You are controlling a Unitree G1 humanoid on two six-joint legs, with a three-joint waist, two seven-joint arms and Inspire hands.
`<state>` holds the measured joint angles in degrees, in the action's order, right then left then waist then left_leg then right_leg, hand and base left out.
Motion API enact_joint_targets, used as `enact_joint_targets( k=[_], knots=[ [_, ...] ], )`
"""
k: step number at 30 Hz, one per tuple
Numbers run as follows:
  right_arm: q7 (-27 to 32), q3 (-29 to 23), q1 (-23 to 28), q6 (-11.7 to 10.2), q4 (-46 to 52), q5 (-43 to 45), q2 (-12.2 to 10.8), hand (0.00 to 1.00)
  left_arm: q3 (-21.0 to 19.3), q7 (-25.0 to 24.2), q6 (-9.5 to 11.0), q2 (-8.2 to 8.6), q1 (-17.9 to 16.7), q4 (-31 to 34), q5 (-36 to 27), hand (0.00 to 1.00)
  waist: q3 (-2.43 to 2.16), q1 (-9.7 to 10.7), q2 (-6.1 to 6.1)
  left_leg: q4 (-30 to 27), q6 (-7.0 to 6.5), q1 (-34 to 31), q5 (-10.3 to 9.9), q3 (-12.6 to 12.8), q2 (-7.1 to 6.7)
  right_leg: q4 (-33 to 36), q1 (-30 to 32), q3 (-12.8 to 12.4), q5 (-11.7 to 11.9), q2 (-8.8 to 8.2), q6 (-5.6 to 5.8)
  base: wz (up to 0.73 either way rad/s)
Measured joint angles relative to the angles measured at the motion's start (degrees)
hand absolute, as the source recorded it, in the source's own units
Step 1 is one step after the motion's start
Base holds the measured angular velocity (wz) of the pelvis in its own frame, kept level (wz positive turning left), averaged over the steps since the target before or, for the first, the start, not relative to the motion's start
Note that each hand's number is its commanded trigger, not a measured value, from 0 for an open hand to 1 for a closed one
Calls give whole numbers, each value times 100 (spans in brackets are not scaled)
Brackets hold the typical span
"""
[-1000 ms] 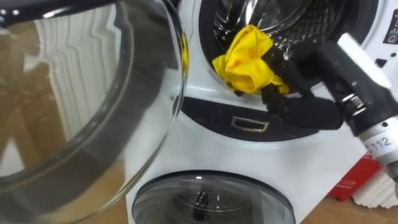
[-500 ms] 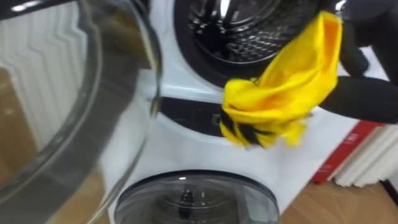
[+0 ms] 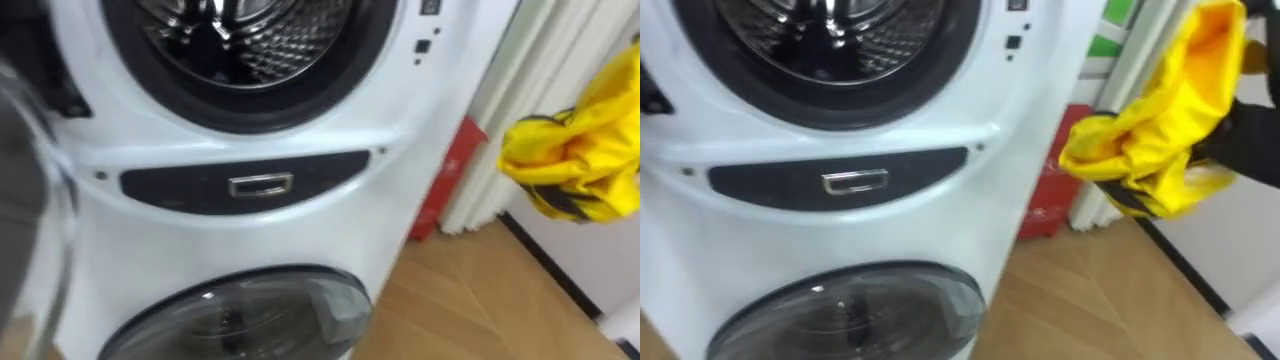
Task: Pick clothes from washing machine
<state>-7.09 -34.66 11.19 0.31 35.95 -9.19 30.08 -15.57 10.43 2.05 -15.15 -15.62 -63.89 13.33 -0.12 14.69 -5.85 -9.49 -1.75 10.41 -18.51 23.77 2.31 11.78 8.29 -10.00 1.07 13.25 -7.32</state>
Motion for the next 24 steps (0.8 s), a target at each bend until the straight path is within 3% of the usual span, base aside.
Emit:
enact_joint_targets(
  k=[6, 7, 8, 9, 10, 11, 12, 13, 15, 16, 17, 21, 24],
  knots=[
    [-147, 185, 490, 109, -486, 77, -72, 100, 325, -82, -6, -81, 208, -104, -22, 0, 9, -10, 6, -31, -21, -90, -41, 451, 3, -23, 139, -340, 192, 94, 78, -34],
    [-196, 229, 587, 104, -626, 68, -148, 100, 430, -84, -10, -101, 237, -129, -20, 0, 12, -9, 31, -27, -25, -96, -43, 528, 11, -32, 153, -340, 204, 94, 128, -25],
    [-194, 274, 685, 104, -802, 68, -347, 100, 542, -87, -14, -113, 301, -121, -24, 0, 3, -59, 71, -28, -27, -92, -45, 663, 52, -4, 203, -132, 177, 58, 228, -24],
    [-181, 315, 730, 105, -919, 77, -464, 100, 631, -96, -26, -112, 315, -122, -24, 0, -8, -84, 116, -42, -16, -87, -53, 770, 96, 110, 264, 154, 100, -4, 292, -16],
    [-150, 425, 811, 112, -1133, 76, -601, 100, 854, -122, -61, -92, 371, -123, -15, 0, -4, -91, 234, -84, 19, -80, -76, 961, 151, 652, 405, 687, -288, -280, 276, -7],
    [-98, 620, 853, 106, -1393, 75, -647, 100, 1109, -145, -79, -94, 455, -123, -17, 0, 2, -99, 347, -102, 43, -80, -94, 1097, 155, 1056, 490, 796, -637, -605, 404, -5],
    [-61, 761, 860, 102, -1557, 59, -663, 100, 1177, -150, -85, -111, 502, -124, -26, 0, 1, -99, 371, -110, 50, -81, -98, 1127, 141, 1089, 496, 764, -712, -715, 494, -11],
    [-30, 1041, 882, 103, -1931, 45, -748, 100, 1230, -159, -93, -168, 626, -123, -25, 0, -19, -120, 348, -182, 71, -86, -98, 1190, 119, 976, 505, 623, -741, -715, 474, -32],
    [-45, 1358, 910, 206, -2318, 90, -819, 100, 1256, -212, -92, -152, 793, -50, -24, 0, 9, -286, 456, -271, 83, -249, -90, 1292, 131, 796, 582, 486, -569, -635, 430, -49],
    [-88, 1530, 870, 229, -2486, 125, -818, 100, 1284, -228, -77, -123, 882, -12, -25, 0, 56, -308, 559, -329, 100, -370, -76, 1296, 187, 607, 605, 416, -449, -594, 434, -50],
    [-151, 1626, 790, 226, -2728, 113, -821, 100, 1307, -246, -78, -120, 957, -24, -24, 0, 55, -304, 630, -335, 105, -458, -73, 1288, 197, 529, 670, 394, -395, -573, 426, -37],
    [-129, 1655, 483, 215, -3419, -6, -820, 100, 1390, -279, -66, -130, 1182, 73, -48, 0, 44, -315, 684, -352, 107, -670, -73, 1329, 214, 500, 883, 410, -322, -558, 395, -9],
    [16, 1727, -2, 21, -3976, -5, -819, 100, 1607, -360, -33, -114, 1285, 138, -158, 0, 49, -262, 792, -377, 106, -877, -73, 1299, 224, 349, 1008, 400, -184, -552, 386, 0]
  ],
)
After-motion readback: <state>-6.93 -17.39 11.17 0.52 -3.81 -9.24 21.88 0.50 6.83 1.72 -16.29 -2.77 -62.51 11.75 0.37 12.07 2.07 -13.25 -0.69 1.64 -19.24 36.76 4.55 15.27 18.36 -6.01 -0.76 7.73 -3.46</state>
